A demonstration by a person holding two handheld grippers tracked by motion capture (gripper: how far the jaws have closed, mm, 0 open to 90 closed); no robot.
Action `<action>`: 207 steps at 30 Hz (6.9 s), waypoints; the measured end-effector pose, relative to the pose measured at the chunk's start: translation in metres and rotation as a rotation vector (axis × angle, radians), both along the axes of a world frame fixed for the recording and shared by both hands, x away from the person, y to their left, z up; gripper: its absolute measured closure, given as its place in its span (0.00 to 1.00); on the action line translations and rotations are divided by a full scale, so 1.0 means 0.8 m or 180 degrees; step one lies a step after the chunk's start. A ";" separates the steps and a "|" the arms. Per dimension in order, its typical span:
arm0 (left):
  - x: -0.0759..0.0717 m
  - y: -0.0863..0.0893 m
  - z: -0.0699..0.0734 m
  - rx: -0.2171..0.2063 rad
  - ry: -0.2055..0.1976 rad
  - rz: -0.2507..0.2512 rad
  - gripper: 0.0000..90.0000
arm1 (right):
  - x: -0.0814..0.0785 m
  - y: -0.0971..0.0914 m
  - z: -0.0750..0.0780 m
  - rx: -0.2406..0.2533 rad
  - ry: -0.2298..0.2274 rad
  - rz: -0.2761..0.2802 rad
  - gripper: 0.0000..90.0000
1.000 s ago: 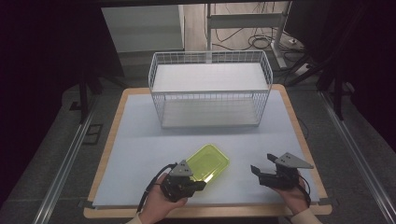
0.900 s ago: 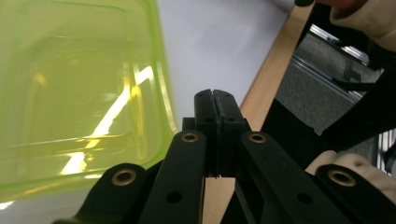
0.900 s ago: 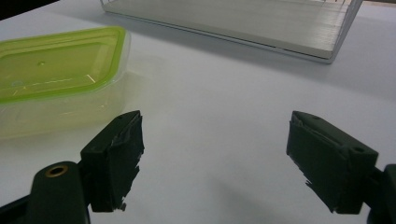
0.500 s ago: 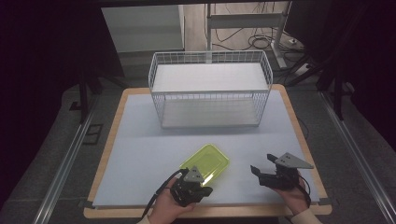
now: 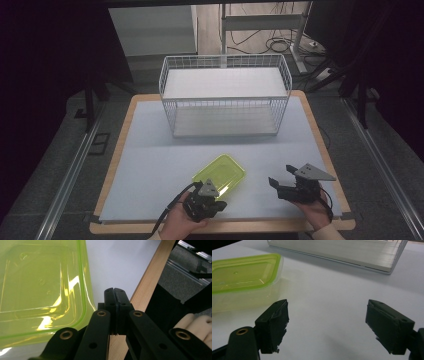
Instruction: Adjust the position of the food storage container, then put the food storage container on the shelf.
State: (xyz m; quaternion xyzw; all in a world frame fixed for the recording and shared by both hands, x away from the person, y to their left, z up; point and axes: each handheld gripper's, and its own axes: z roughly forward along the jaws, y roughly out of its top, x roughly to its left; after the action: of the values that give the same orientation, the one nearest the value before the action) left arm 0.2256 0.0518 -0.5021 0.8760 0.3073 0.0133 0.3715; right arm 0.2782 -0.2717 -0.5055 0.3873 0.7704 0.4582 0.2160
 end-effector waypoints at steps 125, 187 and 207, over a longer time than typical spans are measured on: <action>0.094 0.158 0.028 -0.0885 0.0481 0.1448 0.34 | 0.074 0.096 0.047 0.0867 0.1160 0.0282 0.39; 0.087 0.148 0.004 -0.1217 0.0808 0.1186 0.90 | 0.072 0.112 0.015 0.1108 0.1803 0.0536 0.89; 0.087 0.150 0.017 -0.1244 0.0717 0.1091 0.90 | 0.064 0.112 0.032 0.1085 0.1565 0.0574 0.89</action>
State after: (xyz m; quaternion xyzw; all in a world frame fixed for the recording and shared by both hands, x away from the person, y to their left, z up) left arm 0.2953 0.1719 -0.4887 0.7189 0.4870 -0.0810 0.4893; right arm 0.3293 -0.1825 -0.4795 0.4472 0.7428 0.4907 -0.0863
